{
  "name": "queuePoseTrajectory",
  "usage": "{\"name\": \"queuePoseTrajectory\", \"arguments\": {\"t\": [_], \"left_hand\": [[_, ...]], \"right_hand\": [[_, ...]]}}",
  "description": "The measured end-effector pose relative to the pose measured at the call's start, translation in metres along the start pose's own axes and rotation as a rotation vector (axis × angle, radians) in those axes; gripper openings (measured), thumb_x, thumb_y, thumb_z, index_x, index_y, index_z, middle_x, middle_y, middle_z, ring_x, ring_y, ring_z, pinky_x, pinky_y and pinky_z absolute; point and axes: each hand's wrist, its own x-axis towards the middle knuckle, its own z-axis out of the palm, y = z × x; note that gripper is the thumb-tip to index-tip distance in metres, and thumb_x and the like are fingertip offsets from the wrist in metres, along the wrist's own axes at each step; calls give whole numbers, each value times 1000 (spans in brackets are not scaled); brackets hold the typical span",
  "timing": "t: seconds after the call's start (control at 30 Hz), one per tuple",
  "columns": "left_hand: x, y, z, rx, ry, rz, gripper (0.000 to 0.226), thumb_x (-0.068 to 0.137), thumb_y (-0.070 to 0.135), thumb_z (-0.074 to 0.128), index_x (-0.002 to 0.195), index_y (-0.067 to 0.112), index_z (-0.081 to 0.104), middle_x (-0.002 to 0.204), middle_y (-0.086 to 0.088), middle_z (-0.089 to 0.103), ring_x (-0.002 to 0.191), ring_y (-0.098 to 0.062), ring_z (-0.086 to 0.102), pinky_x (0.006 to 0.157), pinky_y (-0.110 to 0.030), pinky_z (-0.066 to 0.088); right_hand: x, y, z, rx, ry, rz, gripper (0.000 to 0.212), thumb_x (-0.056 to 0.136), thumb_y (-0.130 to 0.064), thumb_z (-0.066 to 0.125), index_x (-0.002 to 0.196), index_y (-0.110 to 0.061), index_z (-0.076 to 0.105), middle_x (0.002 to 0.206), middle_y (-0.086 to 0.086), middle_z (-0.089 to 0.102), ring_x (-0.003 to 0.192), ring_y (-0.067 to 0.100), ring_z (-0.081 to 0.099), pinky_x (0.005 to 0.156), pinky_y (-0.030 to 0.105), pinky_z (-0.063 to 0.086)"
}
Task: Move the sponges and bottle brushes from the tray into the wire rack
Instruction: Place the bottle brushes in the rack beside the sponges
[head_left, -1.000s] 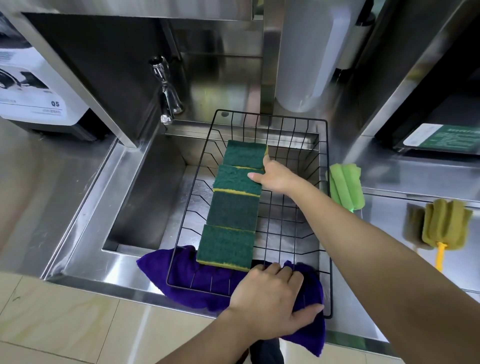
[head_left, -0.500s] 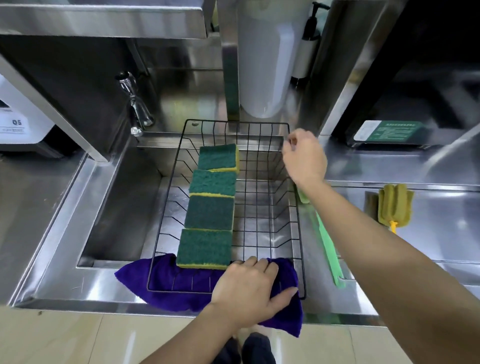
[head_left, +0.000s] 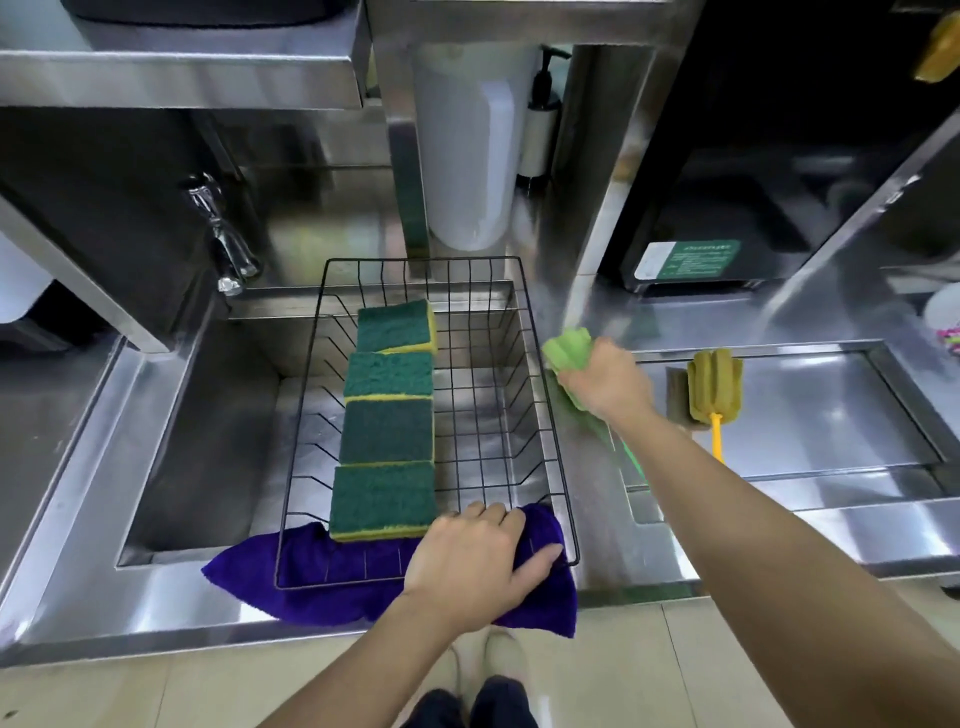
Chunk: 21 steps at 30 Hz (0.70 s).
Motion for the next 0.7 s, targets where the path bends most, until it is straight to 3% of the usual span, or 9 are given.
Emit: {"name": "queuePoseTrajectory", "arguments": {"t": [0.17,0.27,0.33,0.43,0.57,0.7], "left_hand": [[-2,-1,-1,-51,3,-4,61,89,63,15,99,17,54,98,-3,63,91,-21,54,67,-34,38],[-3,-3,-2,-82,12,-7,53,93,58,23,100,15,53,99,-5,62,92,-24,53,70,-36,39],[-4,-4,-5,-115,21,-4,48,94,54,26,100,15,54,99,-5,63,91,-24,54,72,-36,39],[-6,-8,-11,-186,53,34,41,96,47,33,98,13,57,94,-6,64,85,-23,56,72,-36,41],[-11,-17,-21,-118,112,131,31,92,37,45,80,14,62,73,-2,66,65,-21,58,60,-29,45],[-23,-37,-26,-108,108,101,28,90,35,52,74,14,61,66,-1,64,60,-20,57,54,-27,45]], "right_hand": [[-1,-30,-53,219,181,-101,43,79,-37,62,104,-3,51,108,19,62,97,37,58,79,42,47],[0,-58,-87,457,277,-222,41,80,-38,62,105,-7,52,96,5,59,83,23,55,68,31,43],[-3,-75,-97,692,293,-241,46,82,-42,60,110,-7,49,91,-4,56,85,19,60,63,36,52],[-10,-92,-81,906,145,-210,47,85,-42,57,113,-10,37,93,-10,49,88,13,63,45,35,57],[-15,-94,-23,861,-128,-41,50,88,-42,55,116,-9,30,122,7,48,106,27,59,59,54,58],[-22,-92,25,737,-283,42,49,86,-45,55,109,-14,26,114,6,42,95,24,56,52,51,58]]}}
